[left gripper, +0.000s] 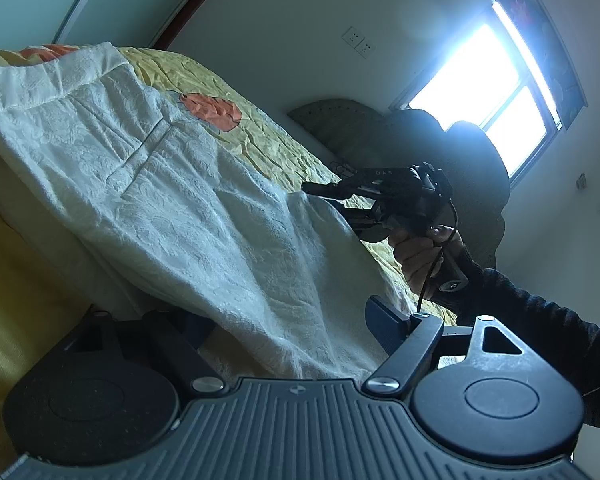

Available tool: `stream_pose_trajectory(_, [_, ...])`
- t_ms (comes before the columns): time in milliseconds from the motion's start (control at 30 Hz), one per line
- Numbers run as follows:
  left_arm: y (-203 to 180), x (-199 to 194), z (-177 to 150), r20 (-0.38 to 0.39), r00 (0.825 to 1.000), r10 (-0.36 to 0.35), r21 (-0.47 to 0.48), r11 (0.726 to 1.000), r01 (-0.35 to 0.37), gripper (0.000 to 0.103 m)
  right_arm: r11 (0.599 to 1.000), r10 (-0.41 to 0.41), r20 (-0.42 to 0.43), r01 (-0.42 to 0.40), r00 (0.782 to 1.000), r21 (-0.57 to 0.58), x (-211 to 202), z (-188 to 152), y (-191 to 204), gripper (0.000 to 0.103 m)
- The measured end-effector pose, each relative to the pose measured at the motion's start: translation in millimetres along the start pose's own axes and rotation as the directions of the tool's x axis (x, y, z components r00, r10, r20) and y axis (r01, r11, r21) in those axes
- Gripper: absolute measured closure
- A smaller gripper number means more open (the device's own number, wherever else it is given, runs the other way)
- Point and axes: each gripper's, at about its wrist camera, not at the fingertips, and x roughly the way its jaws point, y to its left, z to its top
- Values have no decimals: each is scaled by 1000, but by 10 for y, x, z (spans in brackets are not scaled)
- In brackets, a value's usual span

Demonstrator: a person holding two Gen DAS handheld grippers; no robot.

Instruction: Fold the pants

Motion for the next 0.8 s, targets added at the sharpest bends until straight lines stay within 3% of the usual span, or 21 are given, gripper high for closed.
stream_pose_trajectory(67, [0,0,-3,0,1000,-1,0,1000,1,20,1000,19,9,-19,1000,0,-41,-1,-45,89])
stream_pose_trajectory(167, [-5,6,-6,0,1000,-3,-1,1000,3,19,998,-47,-13,48,999,32,2,4,-191,89])
stream_pose_trajectory(267, [1,-3,-4,-1,1000,-2,2,1000,2,19,997,-59,-16,60,998,49,-90,3,-206,93])
stream_pose_trajectory(400, [15,-10,3,-1,1000,-2,2,1000,2,19,992,-113,143,103,983,73,-638,-101,-144,89])
stream_pose_trajectory(467, [-7,-22,9,-4,1000,10,7,1000,-10,19,989,-146,224,140,964,43,-908,-307,21,89])
stream_pose_trajectory(533, [-143,-85,21,-10,998,66,38,997,-66,22,988,-143,220,152,965,-28,-1040,-668,258,89])
stream_pose_trajectory(600, [-352,-148,10,-29,997,74,104,992,-71,20,966,-218,234,244,948,-89,-1110,-1099,463,88])
stream_pose_trajectory(633, [-462,-172,3,-47,997,61,131,990,-55,20,947,-268,255,303,929,-106,-1143,-1296,530,88])
stream_pose_trajectory(667, [-564,-184,14,-67,997,47,153,988,-37,20,916,-340,293,386,893,-113,-1183,-1516,600,88])
stream_pose_trajectory(700, [-658,-195,39,-80,996,33,173,985,-18,20,874,-418,333,474,845,-107,-1227,-1710,646,88])
stream_pose_trajectory(767, [-828,-246,146,-49,999,10,215,977,1,20,766,-563,401,638,723,-75,-1361,-2043,668,88])
stream_pose_trajectory(800, [-892,-266,221,-33,999,-4,226,974,12,18,727,-610,408,685,679,-54,-1432,-2182,638,88])
